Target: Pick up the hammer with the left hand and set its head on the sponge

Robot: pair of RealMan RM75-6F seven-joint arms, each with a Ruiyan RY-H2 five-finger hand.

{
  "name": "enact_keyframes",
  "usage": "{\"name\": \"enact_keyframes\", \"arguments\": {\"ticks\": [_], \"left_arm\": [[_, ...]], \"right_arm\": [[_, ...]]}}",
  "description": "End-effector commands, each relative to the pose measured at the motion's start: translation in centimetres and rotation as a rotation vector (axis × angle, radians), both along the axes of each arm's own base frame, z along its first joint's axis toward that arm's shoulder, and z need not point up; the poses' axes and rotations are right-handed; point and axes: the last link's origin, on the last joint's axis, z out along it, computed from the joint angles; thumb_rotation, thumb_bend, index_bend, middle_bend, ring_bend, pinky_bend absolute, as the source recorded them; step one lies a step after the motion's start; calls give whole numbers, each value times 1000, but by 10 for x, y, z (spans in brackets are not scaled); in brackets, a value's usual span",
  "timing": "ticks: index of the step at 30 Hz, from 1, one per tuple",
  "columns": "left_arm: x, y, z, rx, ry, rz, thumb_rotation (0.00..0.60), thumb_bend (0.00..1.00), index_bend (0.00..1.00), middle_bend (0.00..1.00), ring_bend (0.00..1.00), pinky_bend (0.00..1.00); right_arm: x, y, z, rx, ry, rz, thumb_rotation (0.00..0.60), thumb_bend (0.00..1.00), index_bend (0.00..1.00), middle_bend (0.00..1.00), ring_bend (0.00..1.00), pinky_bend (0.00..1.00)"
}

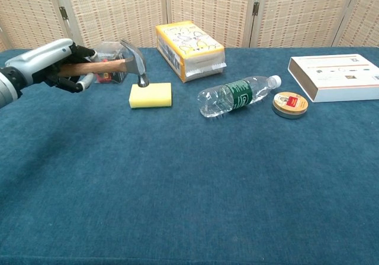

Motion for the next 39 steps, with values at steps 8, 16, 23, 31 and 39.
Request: {"name": "enact_keyframes", "arguments": {"ticks": [8,16,23,31,39], "left_arm": [[4,37,-13,40,75,18,600,799,770,851,803,961],[-6,44,-33,40,224,18,600,800,771,851,804,961],[-9,44,-33,49,210,17,600,800,773,852,804,960],[-10,30,-3,65,76,-26,600,800,773,853,804,960],[-22,-11,-5,-23,61,-76,600,799,756,850,792,943]], "right_arm": [[-1,0,1,-5,5,-19,600,371,103,267,69,122],[-2,-1,-1,0,9,-31,600,371,103,268,70,122],[-2,2,2,-13,10,-33,600,371,103,269,71,122],[-2,2,0,-8,1,-24,600,371,103,269,71,122],[-1,1,-1,-3,-4,-10,600,371,103,269,72,122]]}}
